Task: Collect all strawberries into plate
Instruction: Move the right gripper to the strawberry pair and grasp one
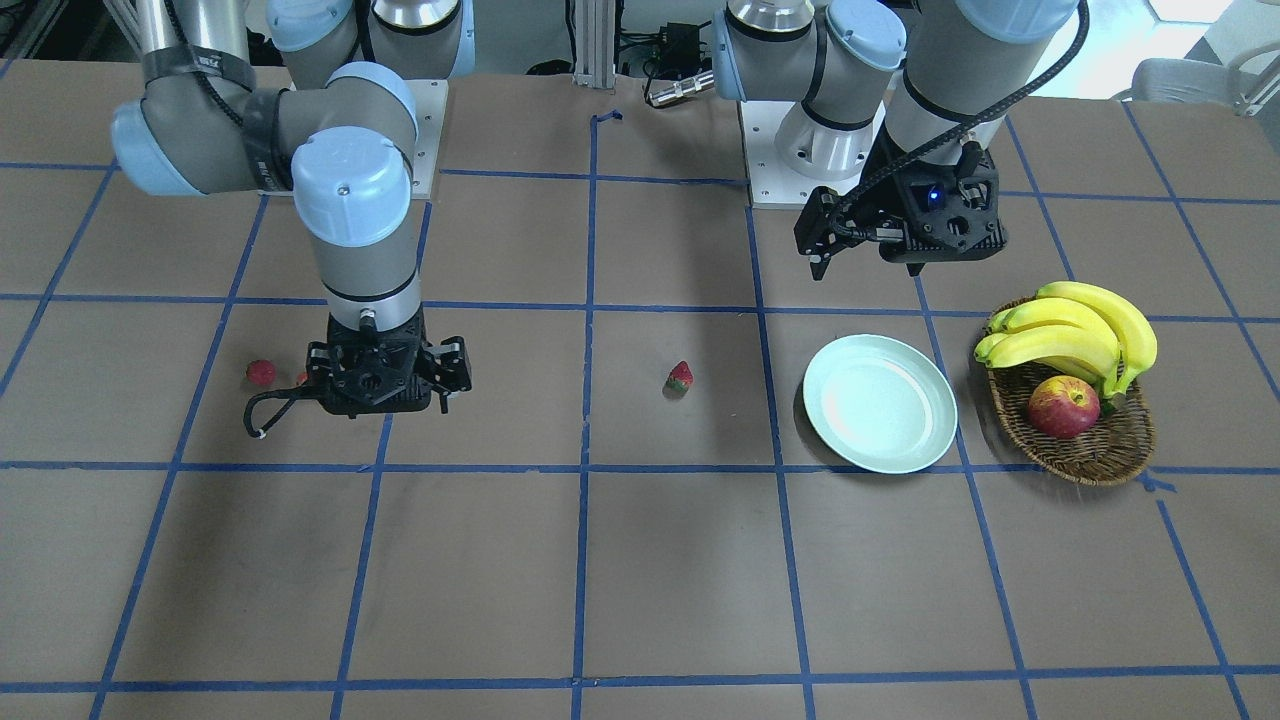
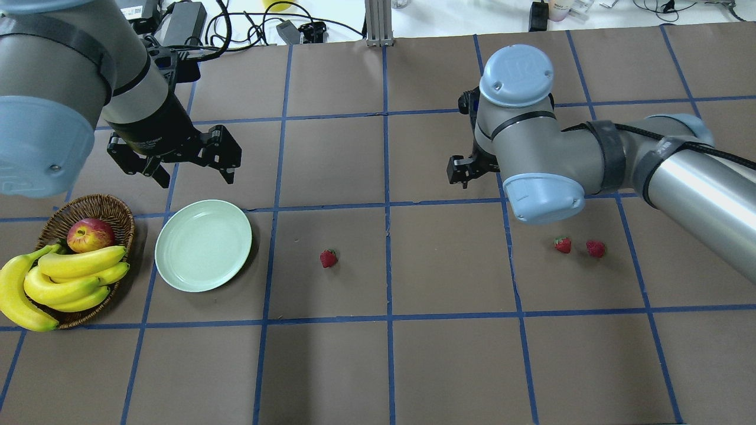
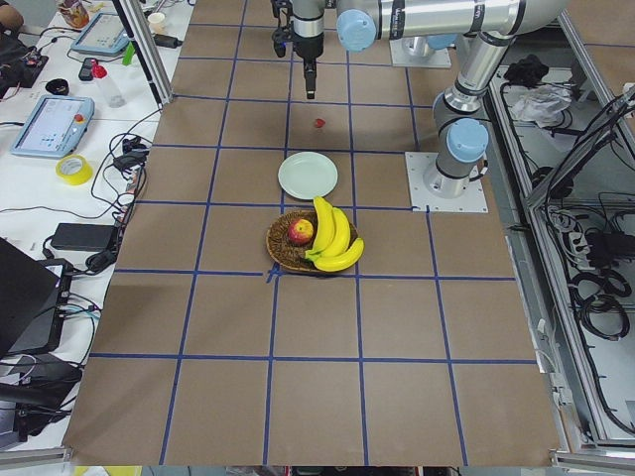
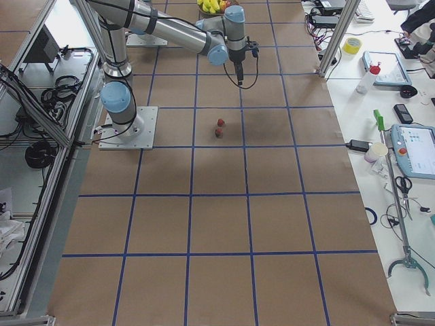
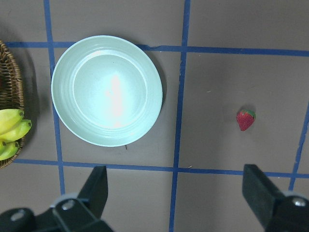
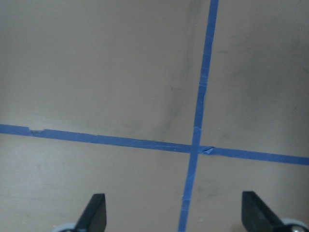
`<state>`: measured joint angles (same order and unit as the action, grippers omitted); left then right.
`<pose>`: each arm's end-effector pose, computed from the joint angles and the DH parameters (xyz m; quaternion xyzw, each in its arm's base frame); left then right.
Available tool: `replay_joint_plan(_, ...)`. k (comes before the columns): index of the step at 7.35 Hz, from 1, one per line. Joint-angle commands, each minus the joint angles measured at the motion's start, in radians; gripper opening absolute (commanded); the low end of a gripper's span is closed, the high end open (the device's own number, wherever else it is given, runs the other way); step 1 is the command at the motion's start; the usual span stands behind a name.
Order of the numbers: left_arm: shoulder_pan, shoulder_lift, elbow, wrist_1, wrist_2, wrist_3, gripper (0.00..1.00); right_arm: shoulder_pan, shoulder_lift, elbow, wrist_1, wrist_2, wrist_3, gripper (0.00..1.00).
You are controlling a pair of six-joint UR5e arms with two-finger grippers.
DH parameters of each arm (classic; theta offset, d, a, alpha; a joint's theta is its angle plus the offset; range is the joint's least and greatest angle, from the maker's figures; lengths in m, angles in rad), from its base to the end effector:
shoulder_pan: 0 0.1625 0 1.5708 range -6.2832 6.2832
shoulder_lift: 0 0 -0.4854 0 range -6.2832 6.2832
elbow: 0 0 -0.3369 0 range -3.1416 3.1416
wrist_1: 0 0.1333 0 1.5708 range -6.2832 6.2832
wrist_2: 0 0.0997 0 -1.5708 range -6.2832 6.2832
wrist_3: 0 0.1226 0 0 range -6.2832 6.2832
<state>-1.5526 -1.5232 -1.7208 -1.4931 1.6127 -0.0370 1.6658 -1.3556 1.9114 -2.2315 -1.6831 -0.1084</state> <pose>-0.1207 -0.4109 0.4880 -0.0273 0.9993 0.0122 0.0211 0.1666 -0.4881 0.3482 0.0983 -0.9922 0.0520 0.0564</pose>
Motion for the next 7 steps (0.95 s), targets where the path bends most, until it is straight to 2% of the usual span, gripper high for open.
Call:
replay_joint_plan(1, -0.001, 0.000, 0.000, -0.001, 0.001, 0.000, 1.00, -0.128, -0.005, 0.061, -0.014, 0.003, -0.407, 0.92)
replay_joint_plan(3, 0.000, 0.000, 0.000, 0.001, 0.000, 0.000, 1.00, -0.226, -0.034, 0.103, -0.014, 0.017, -0.650, 0.91)
replay_joint_plan(4, 0.000, -0.002, 0.000, 0.001, -0.001, 0.000, 1.00, -0.291, -0.036, 0.135, -0.016, 0.078, -0.741, 0.90)
replay_joint_plan(5, 0.000, 0.000, 0.000, -0.001, 0.001, 0.000, 1.00, -0.349, -0.036, 0.185, -0.017, 0.123, -0.792, 0.89)
replay_joint_plan(7, 0.000, -0.002, 0.000, 0.001, -0.001, 0.000, 1.00, -0.357, -0.042, 0.265, -0.092, 0.126, -0.762, 0.89)
